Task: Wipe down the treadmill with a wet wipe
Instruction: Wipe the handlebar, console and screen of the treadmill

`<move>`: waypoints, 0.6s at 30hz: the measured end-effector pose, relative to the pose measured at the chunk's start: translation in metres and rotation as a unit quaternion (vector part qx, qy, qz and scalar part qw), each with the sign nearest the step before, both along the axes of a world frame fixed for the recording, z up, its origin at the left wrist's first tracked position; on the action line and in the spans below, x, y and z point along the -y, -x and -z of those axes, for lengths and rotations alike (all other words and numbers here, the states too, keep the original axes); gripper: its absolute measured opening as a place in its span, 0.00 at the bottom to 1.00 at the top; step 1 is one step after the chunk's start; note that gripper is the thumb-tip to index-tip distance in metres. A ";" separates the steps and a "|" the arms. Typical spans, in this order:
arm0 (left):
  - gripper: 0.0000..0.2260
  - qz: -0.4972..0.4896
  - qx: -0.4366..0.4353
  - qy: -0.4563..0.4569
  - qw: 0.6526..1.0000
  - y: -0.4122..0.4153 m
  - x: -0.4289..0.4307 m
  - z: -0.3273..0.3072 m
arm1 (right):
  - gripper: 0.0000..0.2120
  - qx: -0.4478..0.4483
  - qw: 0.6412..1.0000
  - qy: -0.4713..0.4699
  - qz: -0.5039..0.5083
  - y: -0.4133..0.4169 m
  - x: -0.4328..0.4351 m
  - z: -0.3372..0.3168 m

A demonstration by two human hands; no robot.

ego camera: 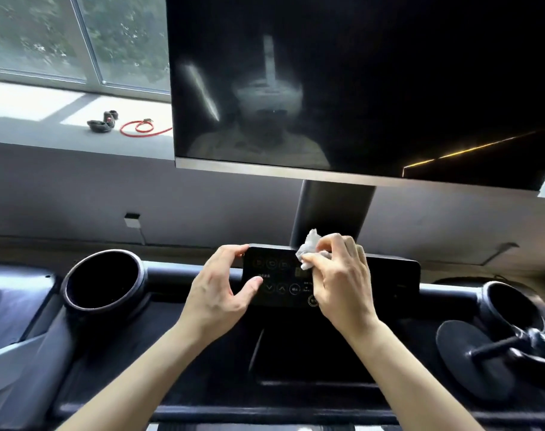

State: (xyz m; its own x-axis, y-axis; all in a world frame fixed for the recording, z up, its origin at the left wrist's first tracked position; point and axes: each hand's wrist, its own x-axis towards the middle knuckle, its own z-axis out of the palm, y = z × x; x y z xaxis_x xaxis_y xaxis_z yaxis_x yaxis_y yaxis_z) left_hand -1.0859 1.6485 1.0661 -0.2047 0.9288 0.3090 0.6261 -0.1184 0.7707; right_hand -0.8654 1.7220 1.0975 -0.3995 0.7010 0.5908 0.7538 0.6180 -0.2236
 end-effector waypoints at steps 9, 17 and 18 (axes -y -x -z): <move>0.25 0.059 0.222 0.092 0.969 0.022 -0.002 0.006 | 0.12 -0.014 0.993 0.108 -0.041 0.098 0.024 0.006; 0.31 0.063 0.048 0.049 0.996 0.013 0.004 0.010 | 0.09 -0.152 0.966 0.095 0.184 -0.016 0.013 0.020; 0.31 0.063 0.051 0.048 0.996 0.012 0.004 0.010 | 0.09 -0.156 0.967 0.091 0.181 -0.006 0.017 0.022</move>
